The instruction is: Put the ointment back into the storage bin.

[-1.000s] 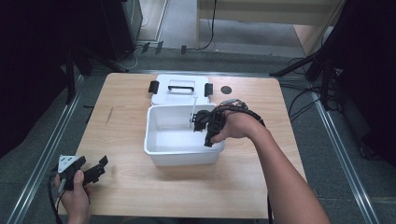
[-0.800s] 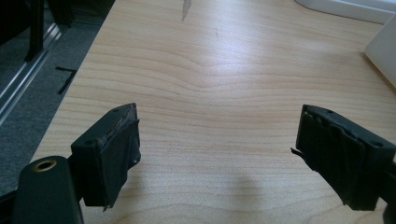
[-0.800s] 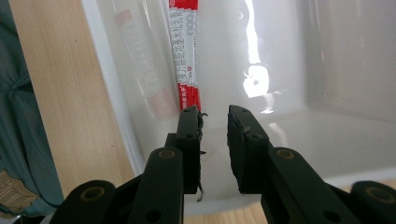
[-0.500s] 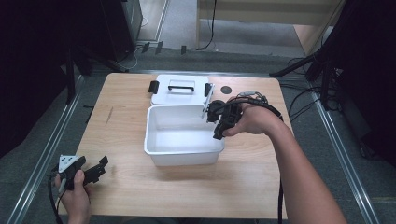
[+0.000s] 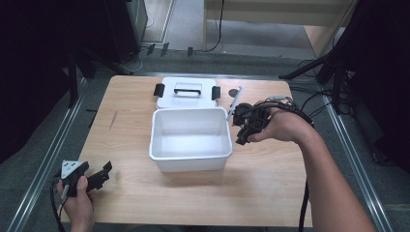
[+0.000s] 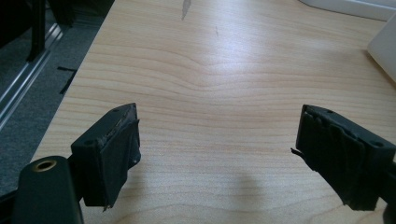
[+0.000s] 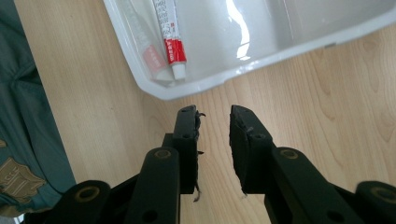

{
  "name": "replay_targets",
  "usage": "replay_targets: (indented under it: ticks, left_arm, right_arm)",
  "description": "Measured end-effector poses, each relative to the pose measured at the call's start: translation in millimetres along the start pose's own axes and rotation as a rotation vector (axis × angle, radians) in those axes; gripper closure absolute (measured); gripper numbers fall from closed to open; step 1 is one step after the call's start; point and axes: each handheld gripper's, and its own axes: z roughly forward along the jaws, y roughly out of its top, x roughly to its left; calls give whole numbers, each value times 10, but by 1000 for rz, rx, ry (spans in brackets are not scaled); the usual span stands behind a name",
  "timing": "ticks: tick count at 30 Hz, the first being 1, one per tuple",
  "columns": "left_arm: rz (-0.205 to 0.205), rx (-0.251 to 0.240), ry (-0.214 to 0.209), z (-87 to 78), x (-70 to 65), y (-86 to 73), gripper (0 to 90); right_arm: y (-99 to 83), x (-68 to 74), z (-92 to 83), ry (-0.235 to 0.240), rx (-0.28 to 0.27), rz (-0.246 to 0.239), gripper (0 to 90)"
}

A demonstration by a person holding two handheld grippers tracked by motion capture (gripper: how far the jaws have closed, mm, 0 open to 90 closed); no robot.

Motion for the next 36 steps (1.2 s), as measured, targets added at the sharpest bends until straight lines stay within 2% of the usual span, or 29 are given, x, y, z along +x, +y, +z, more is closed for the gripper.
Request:
replay_targets:
  ticks: [2,8,9,10,12,15,16,17,18,19,20,21,22,24,29,32,33,35,36]
  left_arm:
    - [0,-1,0,1,-1,-1,141]
    - [-1,-3,-1,1,-1,-1,141]
    - [-1,-3,-1,1,-1,-1,141]
    - [-2,-2,-2,1,0,-1,141]
    - [-2,-2,-1,0,2,-1,141]
    - [-2,-1,-3,-1,3,0,141]
    - [-2,-1,-2,-1,3,0,141]
    - [-2,-3,-2,0,2,-1,141]
    - [-3,-3,-2,0,2,-1,141]
    - [-2,-3,-2,-1,2,-1,141]
    - [-2,-3,-2,-1,2,-1,141]
    - [-2,-3,-2,-1,2,-1,141]
    - [-2,-3,-2,-1,2,-1,141]
    - [-4,-3,-2,-1,1,-1,141]
    - [-2,-3,0,-1,1,-1,141]
    - [-5,-7,0,2,-2,-2,142]
    - [-5,-7,1,2,-2,-2,141]
    - [-6,-7,1,2,-3,-2,141]
    - [-6,-7,1,2,-4,-2,141]
  right_arm:
    - [-101,-18,28,4,-5,26,703]
    - [-277,-47,114,6,-20,63,675]
    - [-312,-51,131,8,-25,77,665]
    - [-384,-59,171,12,-35,112,646]
    - [-419,-63,193,12,-39,125,637]
    - [-538,-53,287,22,-62,160,583]
    - [-610,-46,344,16,-75,186,555]
    - [-610,-46,344,16,-75,186,555]
    - [-698,-39,406,-4,-91,236,507]
    - [-698,-39,406,-4,-91,236,507]
    - [-742,-50,442,-5,-92,267,446]
    - [-782,-52,475,-22,-97,297,403]
    - [-822,-45,504,-45,-108,305,380]
    - [-914,-42,564,-69,-142,339,341]
    - [-1154,-32,722,-148,-242,472,208]
    - [-1278,-22,790,-174,-307,531,158]
    - [-1369,-11,838,-178,-359,575,139]
    - [-1410,-3,863,-186,-379,593,130]
    - [-1495,30,917,-225,-420,629,90]
